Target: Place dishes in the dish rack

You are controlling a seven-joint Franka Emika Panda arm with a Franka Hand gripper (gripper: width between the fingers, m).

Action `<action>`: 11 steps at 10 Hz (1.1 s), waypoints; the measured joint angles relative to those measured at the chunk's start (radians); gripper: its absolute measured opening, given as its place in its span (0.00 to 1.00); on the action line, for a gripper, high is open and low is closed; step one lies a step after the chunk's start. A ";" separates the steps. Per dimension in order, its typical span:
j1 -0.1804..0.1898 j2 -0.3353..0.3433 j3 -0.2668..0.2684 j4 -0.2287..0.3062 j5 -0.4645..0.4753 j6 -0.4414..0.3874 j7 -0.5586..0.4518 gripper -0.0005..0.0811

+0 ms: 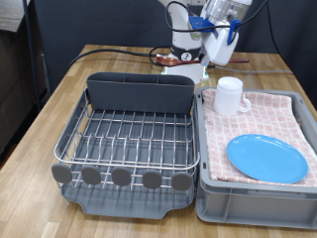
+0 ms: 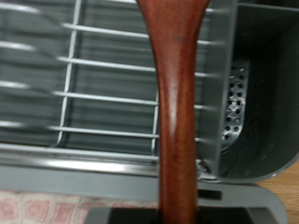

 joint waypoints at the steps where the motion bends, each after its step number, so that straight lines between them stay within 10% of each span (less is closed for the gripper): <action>1: -0.001 -0.027 -0.029 -0.026 0.007 -0.003 -0.008 0.12; 11: 0.030 -0.196 -0.370 -0.190 0.174 0.008 -0.394 0.12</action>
